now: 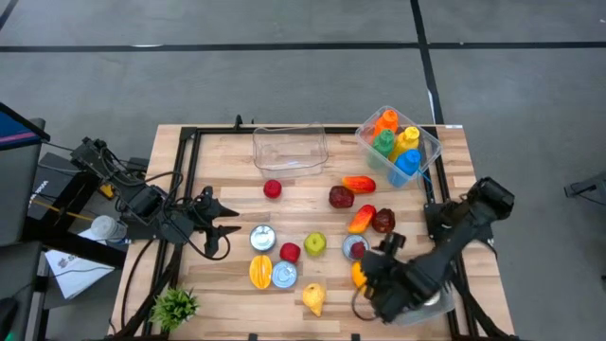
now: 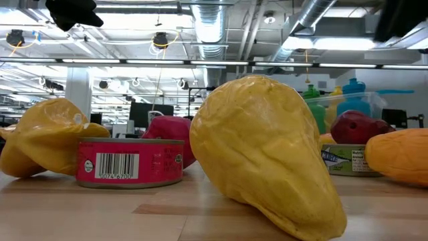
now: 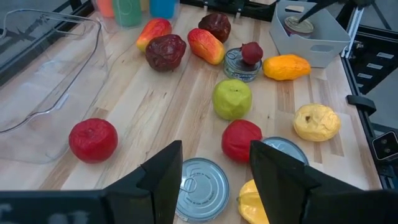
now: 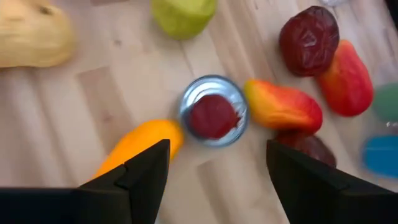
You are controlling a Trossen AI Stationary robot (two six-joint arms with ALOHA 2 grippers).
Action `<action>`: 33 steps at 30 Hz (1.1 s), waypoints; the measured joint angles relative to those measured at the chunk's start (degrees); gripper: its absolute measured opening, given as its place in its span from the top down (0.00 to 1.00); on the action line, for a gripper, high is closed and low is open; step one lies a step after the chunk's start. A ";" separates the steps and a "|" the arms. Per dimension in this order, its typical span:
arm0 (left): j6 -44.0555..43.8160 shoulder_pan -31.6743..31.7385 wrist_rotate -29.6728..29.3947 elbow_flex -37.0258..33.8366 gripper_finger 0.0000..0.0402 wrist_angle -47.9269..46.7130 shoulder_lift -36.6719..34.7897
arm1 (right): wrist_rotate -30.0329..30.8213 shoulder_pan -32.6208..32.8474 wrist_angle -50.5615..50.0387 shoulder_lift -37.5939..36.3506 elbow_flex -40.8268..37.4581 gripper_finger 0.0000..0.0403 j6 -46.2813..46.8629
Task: Pick & Place Food Item
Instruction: Put the green tuna can into the gray bin
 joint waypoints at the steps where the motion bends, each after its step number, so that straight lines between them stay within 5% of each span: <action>1: 0.02 0.01 0.00 0.00 0.56 0.00 0.00 | 0.00 -1.01 1.34 0.00 -0.95 0.34 -1.73; 14: 0.04 0.02 0.00 0.00 0.56 -0.01 0.00 | -5.88 -9.21 23.37 -5.17 -18.55 0.24 -11.31; 24: 0.05 0.01 0.00 0.00 0.56 -0.01 0.02 | -5.99 -10.34 28.09 -5.81 -23.27 0.24 -12.98; 33: 0.04 0.02 -0.01 0.00 0.56 0.12 0.01 | 4.47 -18.16 30.37 -5.80 -22.96 0.24 -22.15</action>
